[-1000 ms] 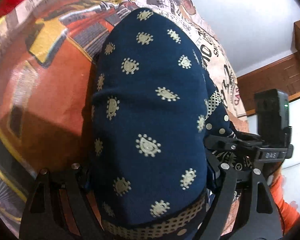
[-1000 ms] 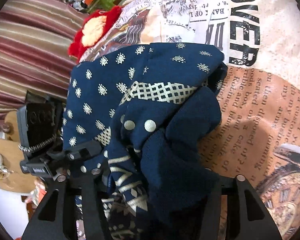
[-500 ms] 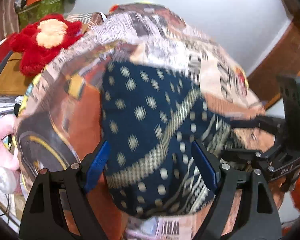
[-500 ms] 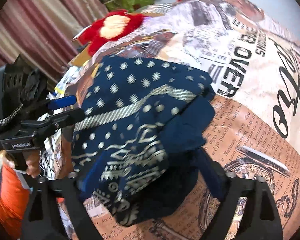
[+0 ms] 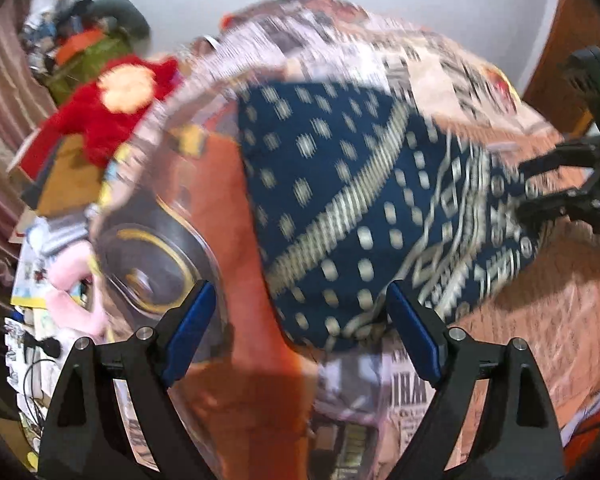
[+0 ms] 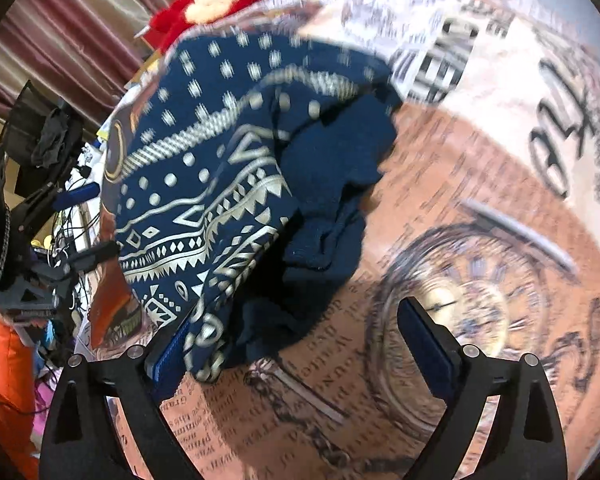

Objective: Fold large clothes

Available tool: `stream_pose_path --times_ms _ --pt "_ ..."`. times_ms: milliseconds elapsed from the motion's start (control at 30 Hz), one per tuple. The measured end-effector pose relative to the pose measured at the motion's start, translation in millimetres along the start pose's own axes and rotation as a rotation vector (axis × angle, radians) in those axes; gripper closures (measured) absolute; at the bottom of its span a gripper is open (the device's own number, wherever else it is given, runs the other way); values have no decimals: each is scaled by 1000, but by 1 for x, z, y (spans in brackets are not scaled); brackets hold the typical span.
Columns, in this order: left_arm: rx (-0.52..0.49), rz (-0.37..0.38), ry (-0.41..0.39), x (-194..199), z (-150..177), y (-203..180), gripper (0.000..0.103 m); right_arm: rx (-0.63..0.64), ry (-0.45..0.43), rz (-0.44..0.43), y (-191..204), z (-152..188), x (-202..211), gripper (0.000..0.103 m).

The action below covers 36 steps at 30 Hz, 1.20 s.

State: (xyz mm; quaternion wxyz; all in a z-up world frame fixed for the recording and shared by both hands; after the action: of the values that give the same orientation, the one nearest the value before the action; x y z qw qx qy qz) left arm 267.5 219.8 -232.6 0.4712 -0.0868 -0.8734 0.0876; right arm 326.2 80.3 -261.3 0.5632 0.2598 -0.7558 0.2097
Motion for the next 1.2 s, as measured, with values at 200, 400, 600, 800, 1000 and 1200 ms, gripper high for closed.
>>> stream_pose_path --times_ms 200,400,600,800,1000,1200 --pt "81 -68 -80 -5 -44 25 16 -34 -153 30 -1 -33 41 8" --pt "261 -31 -60 -47 -62 62 13 -90 -138 47 11 -67 11 8" --pt "277 8 -76 -60 -60 70 4 -120 -64 67 -8 -62 -41 8" --pt "206 -90 -99 -29 -61 55 13 -151 -110 85 -21 -55 -12 8" --pt "101 -112 -217 37 -67 19 13 -178 -276 90 -17 -44 62 8" --pt "23 -77 -427 133 -73 -37 13 -215 -494 54 -7 -29 155 8"
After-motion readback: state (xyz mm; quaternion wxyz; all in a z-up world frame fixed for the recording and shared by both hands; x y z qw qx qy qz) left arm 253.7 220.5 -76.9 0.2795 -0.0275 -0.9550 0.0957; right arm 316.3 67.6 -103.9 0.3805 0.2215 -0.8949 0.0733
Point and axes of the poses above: each gripper's, at about its wrist camera, not at the fingertips, and x roughly against the way its jaws point, y to its left, z to its underside, the point moved 5 cm from there along -x, roughly the way its jaws point, and after that the axes turned 15 degrees about z, right-handed, at the moved point
